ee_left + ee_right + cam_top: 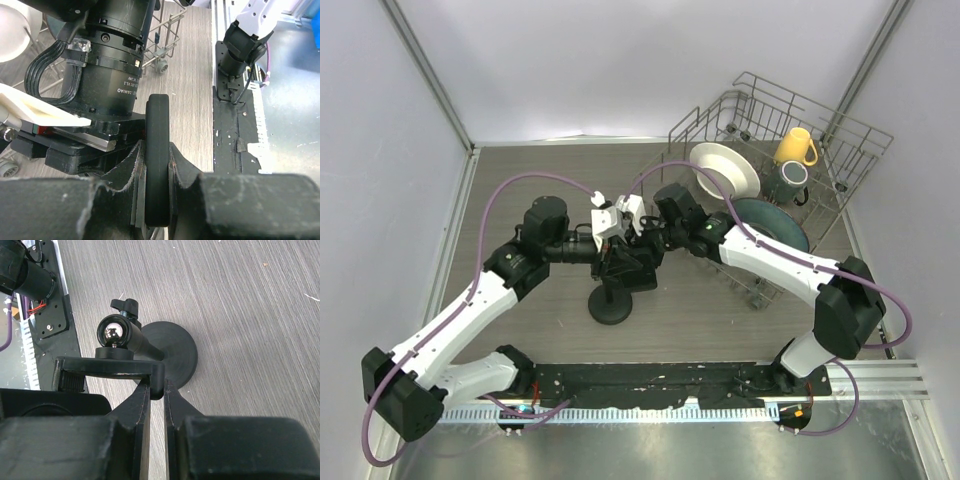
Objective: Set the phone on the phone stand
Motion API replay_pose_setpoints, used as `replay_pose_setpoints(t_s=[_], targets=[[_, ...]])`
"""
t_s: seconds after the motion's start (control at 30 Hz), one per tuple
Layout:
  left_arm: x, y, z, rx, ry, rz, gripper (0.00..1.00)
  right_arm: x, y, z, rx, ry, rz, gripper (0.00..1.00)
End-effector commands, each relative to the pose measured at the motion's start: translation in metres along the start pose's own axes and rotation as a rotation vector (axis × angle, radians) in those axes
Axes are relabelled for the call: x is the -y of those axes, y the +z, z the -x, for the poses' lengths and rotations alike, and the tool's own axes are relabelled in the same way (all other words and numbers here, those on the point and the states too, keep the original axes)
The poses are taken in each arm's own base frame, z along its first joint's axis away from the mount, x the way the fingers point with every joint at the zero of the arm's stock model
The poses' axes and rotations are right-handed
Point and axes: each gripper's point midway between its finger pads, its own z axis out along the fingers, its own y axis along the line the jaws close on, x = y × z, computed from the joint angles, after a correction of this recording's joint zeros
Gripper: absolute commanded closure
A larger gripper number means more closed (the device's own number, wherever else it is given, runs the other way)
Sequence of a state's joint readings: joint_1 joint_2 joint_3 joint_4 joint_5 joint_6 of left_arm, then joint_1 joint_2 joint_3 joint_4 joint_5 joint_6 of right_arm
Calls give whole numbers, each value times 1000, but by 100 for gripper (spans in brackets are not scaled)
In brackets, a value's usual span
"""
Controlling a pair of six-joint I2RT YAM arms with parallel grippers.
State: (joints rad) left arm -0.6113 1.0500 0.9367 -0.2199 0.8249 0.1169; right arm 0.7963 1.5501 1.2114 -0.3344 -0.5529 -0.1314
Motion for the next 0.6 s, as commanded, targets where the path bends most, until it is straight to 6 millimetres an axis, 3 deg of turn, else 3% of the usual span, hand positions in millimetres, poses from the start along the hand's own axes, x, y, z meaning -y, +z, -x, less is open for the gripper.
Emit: replay_pose_setpoints(t_s=[0.0, 0.33, 0.57], targets=[[2, -8, 29, 72, 100, -34, 100, -25, -18, 33, 105, -71, 84, 99], [1, -4, 13, 40, 94, -80, 100, -25, -18, 31, 103, -75, 127, 99], [0, -4, 1, -21, 49, -75, 100, -8, -23, 32, 115, -72, 39, 99]])
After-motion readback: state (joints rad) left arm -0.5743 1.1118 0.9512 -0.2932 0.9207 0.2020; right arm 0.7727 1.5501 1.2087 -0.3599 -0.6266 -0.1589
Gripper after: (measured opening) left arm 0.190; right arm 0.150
